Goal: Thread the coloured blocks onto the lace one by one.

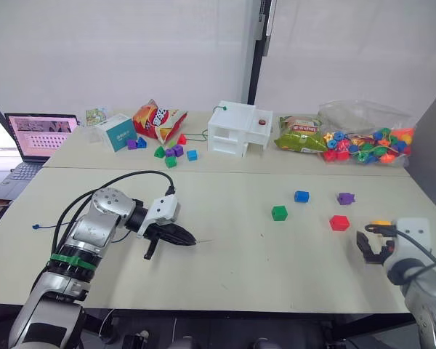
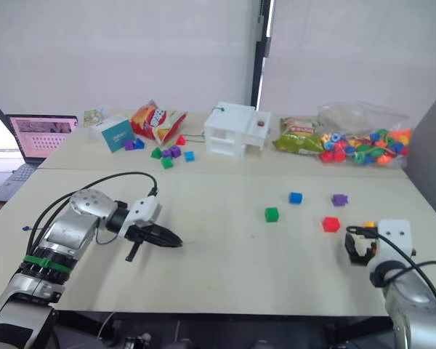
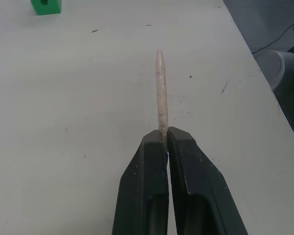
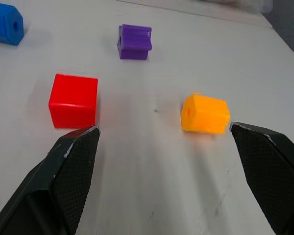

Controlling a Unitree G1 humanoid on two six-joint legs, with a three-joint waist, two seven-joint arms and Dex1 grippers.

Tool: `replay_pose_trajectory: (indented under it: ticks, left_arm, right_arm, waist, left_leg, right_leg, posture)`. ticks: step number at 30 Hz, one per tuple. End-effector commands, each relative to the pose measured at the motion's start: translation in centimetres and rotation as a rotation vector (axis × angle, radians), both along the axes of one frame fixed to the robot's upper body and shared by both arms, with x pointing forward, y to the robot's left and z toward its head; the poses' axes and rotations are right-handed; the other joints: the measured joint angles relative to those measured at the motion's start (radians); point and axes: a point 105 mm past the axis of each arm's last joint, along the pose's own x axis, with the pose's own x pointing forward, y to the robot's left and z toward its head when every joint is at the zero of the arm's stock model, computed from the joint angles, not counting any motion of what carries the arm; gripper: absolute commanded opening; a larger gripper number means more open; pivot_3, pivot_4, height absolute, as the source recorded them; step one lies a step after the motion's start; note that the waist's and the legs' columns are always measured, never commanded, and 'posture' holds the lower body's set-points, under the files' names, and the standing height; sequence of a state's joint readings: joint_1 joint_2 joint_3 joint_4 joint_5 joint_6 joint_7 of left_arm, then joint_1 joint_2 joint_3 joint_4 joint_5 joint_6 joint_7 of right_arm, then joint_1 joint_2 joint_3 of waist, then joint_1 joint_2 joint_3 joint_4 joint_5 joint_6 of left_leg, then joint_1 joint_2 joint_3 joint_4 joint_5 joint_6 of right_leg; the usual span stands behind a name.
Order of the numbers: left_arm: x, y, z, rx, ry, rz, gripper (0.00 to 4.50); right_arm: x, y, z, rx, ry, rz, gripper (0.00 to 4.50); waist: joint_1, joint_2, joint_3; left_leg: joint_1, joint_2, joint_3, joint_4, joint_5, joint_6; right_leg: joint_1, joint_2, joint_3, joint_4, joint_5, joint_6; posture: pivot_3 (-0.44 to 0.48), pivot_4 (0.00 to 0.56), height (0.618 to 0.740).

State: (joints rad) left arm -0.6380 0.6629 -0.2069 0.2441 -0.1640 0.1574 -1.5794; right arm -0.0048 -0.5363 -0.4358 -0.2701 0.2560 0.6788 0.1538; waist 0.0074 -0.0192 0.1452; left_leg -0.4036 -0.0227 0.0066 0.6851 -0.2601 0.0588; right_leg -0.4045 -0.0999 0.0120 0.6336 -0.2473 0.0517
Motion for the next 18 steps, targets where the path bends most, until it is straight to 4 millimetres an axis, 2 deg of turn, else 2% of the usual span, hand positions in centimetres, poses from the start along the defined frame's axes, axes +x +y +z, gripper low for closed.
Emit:
replay_pose_trajectory:
  ticks: [1,4,11,15,18]
  left_arm:
    - [-0.3,-0.5,0.5,-0.034,-0.016,-0.011,0.01]
    - [-0.3,-0.6,0.4,-0.03,-0.025,-0.009,0.01]
    - [-0.5,-0.8,0.4,-0.045,-0.026,-0.002,0.01]
    - [-0.7,-0.9,0.4,-0.049,-0.027,0.0,0.0]
    - [-0.8,-0.7,0.5,-0.053,-0.026,0.008,0.0]
  right_arm:
    - [1.3,-1.9,0.4,-0.016,0.026,-0.071,4.5]
    - [2.4,-3.3,0.9,0.019,0.016,-0.152,4.5]
    - [4.6,-4.4,0.6,0.052,0.056,-0.189,4.5]
    - [4.9,-4.6,0.4,0.076,0.065,-0.189,3.34]
    - [5.0,-4.8,0.3,0.08,0.074,-0.19,2.32]
  waist:
    - [-0.001,0.0,0.0]
    - [-0.002,0.001,0.0]
    - [-0.006,0.001,0.0]
    - [-0.008,0.001,0.0]
    - [-0.01,0.002,0.0]
  left_leg:
    - [0.0,0.0,0.001,0.0,0.0,0.0]
    - [0.0,0.001,0.0,0.0,0.0,0.0]
    - [-0.001,0.001,0.001,0.0,0.0,0.0]
    - [-0.001,0.001,0.001,0.0,0.0,0.0]
    - [-0.001,0.001,0.001,0.0,0.0,0.0]
  right_leg:
    - [0.0,0.0,0.0,0.0,0.0,0.0]
    - [0.0,0.001,0.0,0.0,0.0,0.0]
    - [-0.001,0.001,0.001,0.0,0.0,0.0]
    - [-0.001,0.0,0.001,0.0,0.0,0.0]
    - [-0.001,0.0,0.001,0.0,0.0,0.0]
  posture:
    - [0.0,0.15,0.74]
    - [0.0,0.15,0.74]
    - [0.0,0.15,0.74]
    - [0.0,0.15,0.74]
    - [0.0,0.15,0.74]
